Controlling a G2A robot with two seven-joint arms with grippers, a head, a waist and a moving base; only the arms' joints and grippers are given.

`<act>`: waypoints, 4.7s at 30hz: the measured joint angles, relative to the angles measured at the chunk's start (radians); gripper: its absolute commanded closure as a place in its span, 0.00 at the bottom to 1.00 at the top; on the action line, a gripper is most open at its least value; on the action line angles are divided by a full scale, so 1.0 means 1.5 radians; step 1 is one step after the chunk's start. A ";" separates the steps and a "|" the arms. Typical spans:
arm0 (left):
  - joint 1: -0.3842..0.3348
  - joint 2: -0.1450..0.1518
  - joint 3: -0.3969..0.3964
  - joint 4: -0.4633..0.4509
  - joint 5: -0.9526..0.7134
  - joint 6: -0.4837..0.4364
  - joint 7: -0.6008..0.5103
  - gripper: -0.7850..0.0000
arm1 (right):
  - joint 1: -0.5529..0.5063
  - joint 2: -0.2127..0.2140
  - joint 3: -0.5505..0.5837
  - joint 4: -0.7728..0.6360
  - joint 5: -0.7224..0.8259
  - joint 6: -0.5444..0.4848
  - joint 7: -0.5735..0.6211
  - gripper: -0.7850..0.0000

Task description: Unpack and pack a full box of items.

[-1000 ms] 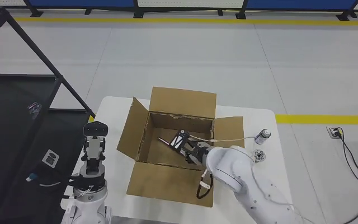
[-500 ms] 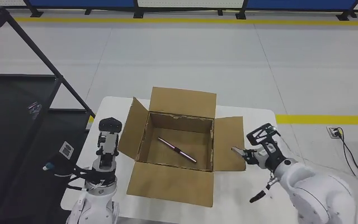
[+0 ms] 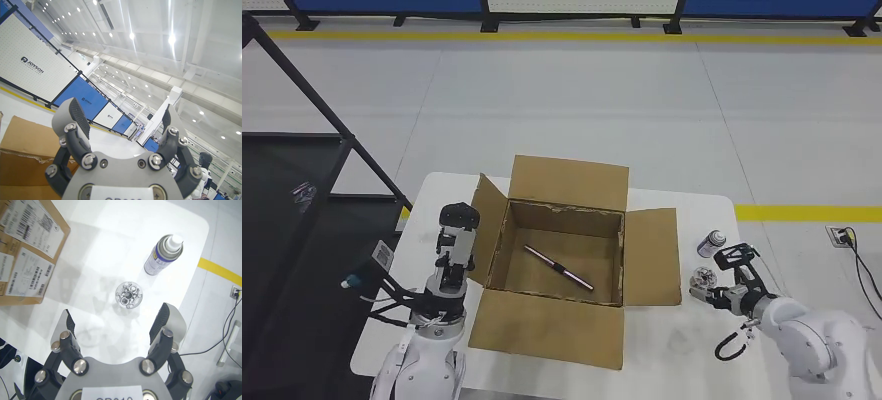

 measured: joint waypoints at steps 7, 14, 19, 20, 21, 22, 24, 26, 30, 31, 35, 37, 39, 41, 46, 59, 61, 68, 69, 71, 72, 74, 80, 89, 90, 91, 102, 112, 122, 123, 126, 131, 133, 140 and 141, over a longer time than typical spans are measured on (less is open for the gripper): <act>0.007 0.000 0.002 -0.006 0.009 0.006 0.005 0.00 | 0.058 0.003 -0.027 0.110 0.017 -0.007 -0.016 0.00; 0.018 0.001 0.000 -0.014 0.018 0.004 0.012 0.00 | 0.089 0.004 -0.051 0.166 0.003 0.025 -0.048 0.15; 0.021 0.002 -0.001 -0.016 0.023 0.003 0.017 0.00 | 0.115 0.005 -0.068 0.206 0.004 0.026 -0.047 0.67; 0.021 0.002 -0.002 -0.015 0.024 0.003 0.018 0.00 | 0.118 0.006 -0.070 0.211 0.005 0.026 -0.048 0.78; 0.022 0.002 -0.002 -0.015 0.024 0.003 0.020 0.00 | 0.122 0.006 -0.073 0.217 0.005 0.026 -0.050 0.85; 0.022 0.002 -0.003 -0.015 0.024 0.003 0.020 0.00 | 0.124 0.006 -0.074 0.221 0.006 0.026 -0.051 0.89; 0.022 0.002 -0.004 -0.014 0.024 0.003 0.022 0.00 | 0.127 0.008 -0.075 0.224 0.006 0.028 -0.052 1.00; 0.022 0.002 -0.004 -0.014 0.023 0.003 0.024 0.00 | 0.125 0.009 -0.072 0.218 0.007 0.030 -0.056 1.00; 0.018 0.002 -0.003 -0.012 0.023 0.003 0.025 0.00 | 0.096 0.015 -0.047 0.154 0.022 0.032 -0.066 1.00; 0.017 0.002 -0.002 -0.011 0.023 0.002 0.025 0.00 | 0.086 0.017 -0.039 0.130 0.025 0.033 -0.066 1.00; 0.012 0.002 0.000 -0.008 0.022 0.002 0.022 0.00 | 0.029 0.023 0.003 -0.016 0.043 0.050 -0.066 1.00; 0.010 0.002 0.002 -0.007 0.022 0.001 0.022 0.00 | -0.005 0.024 0.022 -0.110 0.040 0.077 -0.071 1.00; 0.010 0.002 0.004 -0.007 0.022 0.000 0.023 0.00 | -0.035 0.023 0.023 -0.204 0.022 0.117 -0.081 1.00; 0.012 0.002 0.004 -0.008 0.023 -0.002 0.025 0.00 | -0.054 0.021 0.010 -0.276 0.005 0.147 -0.089 1.00; 0.035 0.003 -0.009 -0.023 0.026 -0.016 0.053 0.00 | -0.053 0.018 -0.078 -0.390 -0.036 0.169 -0.098 1.00; 0.125 0.006 -0.060 -0.070 0.029 -0.038 0.106 0.00 | 0.273 -0.045 -0.494 -0.069 -0.064 0.208 0.008 1.00; 0.135 0.006 -0.065 -0.075 0.028 -0.041 0.108 0.00 | 0.326 -0.066 -0.551 0.008 -0.047 0.240 0.002 1.00; 0.154 0.006 -0.075 -0.082 0.022 -0.049 0.115 0.00 | 0.412 -0.125 -0.671 0.192 -0.065 0.340 -0.052 1.00; 0.154 0.006 -0.075 -0.082 0.021 -0.050 0.115 0.00 | 0.418 -0.133 -0.680 0.214 -0.058 0.347 -0.058 1.00; 0.155 0.006 -0.075 -0.081 0.020 -0.050 0.114 0.00 | 0.425 -0.143 -0.688 0.246 -0.050 0.355 -0.068 1.00; 0.154 0.006 -0.075 -0.080 0.019 -0.050 0.112 0.00 | 0.429 -0.148 -0.691 0.265 -0.044 0.356 -0.074 1.00; 0.151 0.006 -0.072 -0.079 0.018 -0.051 0.106 0.00 | 0.433 -0.155 -0.693 0.292 -0.035 0.358 -0.084 1.00; 0.140 0.007 -0.067 -0.076 0.017 -0.049 0.092 0.00 | 0.439 -0.170 -0.681 0.362 -0.004 0.348 -0.115 0.53; 0.133 0.007 -0.064 -0.072 0.013 -0.047 0.086 0.00 | 0.426 -0.168 -0.649 0.356 -0.018 0.314 -0.120 0.29; 0.132 0.007 -0.063 -0.072 0.013 -0.047 0.086 0.00 | 0.423 -0.167 -0.644 0.348 -0.023 0.313 -0.117 0.29; 0.132 0.007 -0.063 -0.072 0.013 -0.047 0.086 0.00 | 0.419 -0.165 -0.639 0.338 -0.027 0.311 -0.114 0.27; 0.124 0.007 -0.062 -0.067 0.013 -0.045 0.087 0.00 | 0.266 -0.104 -0.481 -0.004 -0.129 0.260 -0.043 0.07; 0.093 0.006 -0.044 -0.056 0.015 -0.041 0.074 0.00 | 0.088 -0.060 -0.226 -0.284 -0.180 0.226 -0.018 0.00; 0.080 0.006 -0.040 -0.051 0.013 -0.035 0.066 0.00 | 0.121 -0.049 -0.078 -0.099 -0.141 0.223 -0.031 0.00; 0.078 0.006 -0.039 -0.050 0.012 -0.033 0.064 0.00 | 0.134 -0.048 -0.074 -0.058 -0.139 0.217 -0.034 0.00; 0.075 0.006 -0.039 -0.051 0.014 -0.027 0.061 0.00 | 0.170 -0.046 -0.074 0.041 -0.132 0.203 -0.043 0.00; 0.072 0.006 -0.037 -0.052 0.018 -0.018 0.058 0.00 | 0.210 -0.045 -0.069 0.169 -0.116 0.198 -0.082 0.00; 0.070 0.006 -0.035 -0.051 0.020 -0.015 0.058 0.00 | 0.223 -0.044 -0.068 0.215 -0.108 0.196 -0.100 0.00; 0.066 0.005 -0.029 -0.048 0.025 -0.006 0.063 0.00 | 0.246 -0.040 -0.065 0.293 -0.088 0.172 -0.127 0.62; 0.065 0.005 -0.027 -0.047 0.026 -0.005 0.063 0.00 | 0.249 -0.040 -0.066 0.302 -0.085 0.172 -0.131 0.64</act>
